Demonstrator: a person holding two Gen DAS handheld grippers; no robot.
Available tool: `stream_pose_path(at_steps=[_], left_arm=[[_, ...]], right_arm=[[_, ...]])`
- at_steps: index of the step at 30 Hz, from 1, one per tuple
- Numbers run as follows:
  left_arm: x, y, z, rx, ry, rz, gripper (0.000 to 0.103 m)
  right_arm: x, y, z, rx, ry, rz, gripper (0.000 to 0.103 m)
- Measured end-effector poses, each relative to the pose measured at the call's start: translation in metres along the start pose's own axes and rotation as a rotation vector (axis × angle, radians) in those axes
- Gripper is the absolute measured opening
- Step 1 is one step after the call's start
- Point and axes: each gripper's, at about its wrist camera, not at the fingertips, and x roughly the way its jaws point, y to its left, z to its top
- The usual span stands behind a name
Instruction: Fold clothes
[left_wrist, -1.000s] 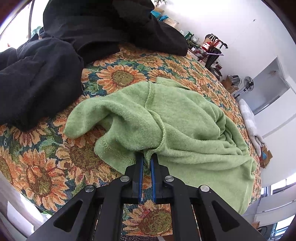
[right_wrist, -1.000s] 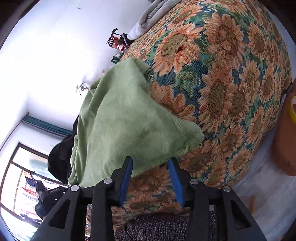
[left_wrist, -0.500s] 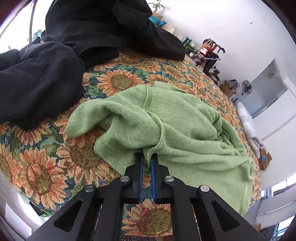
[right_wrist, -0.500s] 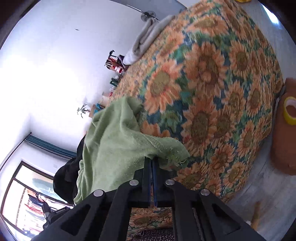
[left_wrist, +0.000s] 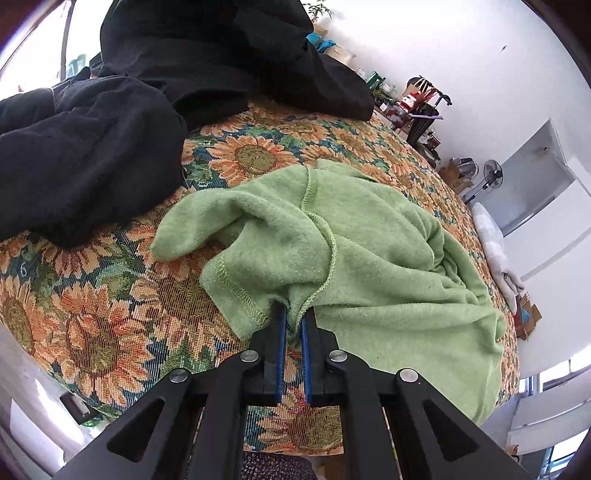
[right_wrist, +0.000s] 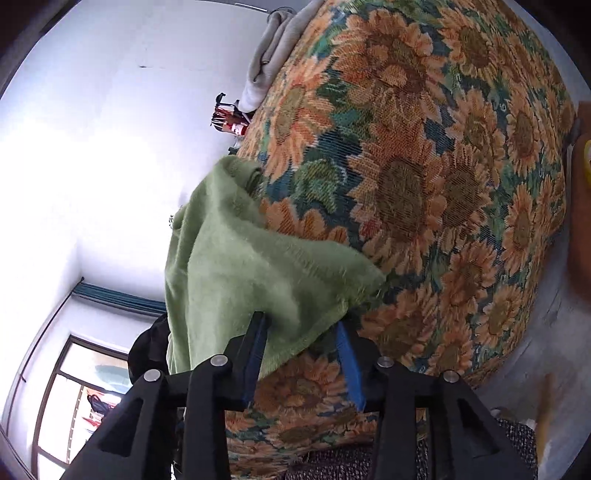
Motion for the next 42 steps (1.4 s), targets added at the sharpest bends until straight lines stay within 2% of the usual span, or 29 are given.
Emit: stream_pose_path(at_steps=[2,4,5,8,13,19,20,24,31,34,36,39,42], left_arm=[[0.001,-0.001,0.0,0.002,0.0,0.006,0.007],[0.003,-0.002,-0.001,0.006,-0.001,0.011,0.007],[0.004,-0.002,-0.002,0.008,-0.001,0.014,0.007],[0.003,-0.004,-0.003,0.012,-0.011,0.022,0.007],[-0.016,-0.005,-0.002,0.003,-0.067,-0.028,0.007],[-0.072,-0.012,0.012,-0.005,-0.178,-0.176,0.006],[-0.085,-0.016,0.015,0.005,-0.207,-0.189,0.002],[-0.145,-0.03,0.023,0.045,-0.332,-0.291,0.002],[-0.256,-0.052,0.036,0.118,-0.574,-0.458,0.002],[-0.303,-0.063,0.04,0.173,-0.68,-0.499,0.002],[-0.327,-0.07,0.047,0.2,-0.711,-0.523,0.002],[-0.332,-0.075,0.065,0.179,-0.706,-0.536,0.002],[-0.319,-0.08,0.086,0.156,-0.696,-0.52,0.002]], right_arm=[[0.0,-0.003,0.004,0.007,0.005,0.015,0.034],[-0.004,-0.002,0.006,-0.001,-0.001,0.012,0.013],[-0.005,-0.001,0.008,-0.005,-0.003,0.01,0.007],[-0.015,0.01,0.013,-0.018,-0.034,0.016,0.006],[-0.049,0.06,0.039,-0.12,-0.156,0.089,0.005],[-0.091,0.141,0.06,-0.319,-0.321,0.21,0.005],[-0.101,0.155,0.06,-0.362,-0.355,0.234,0.005],[-0.144,0.222,0.047,-0.539,-0.491,0.342,0.005],[-0.175,0.306,0.018,-0.721,-0.659,0.514,0.005],[-0.192,0.333,0.004,-0.817,-0.733,0.531,0.005],[-0.191,0.341,-0.002,-0.845,-0.744,0.495,0.005],[-0.178,0.348,-0.005,-0.865,-0.739,0.423,0.005],[-0.13,0.35,0.019,-0.857,-0.693,0.328,0.005]])
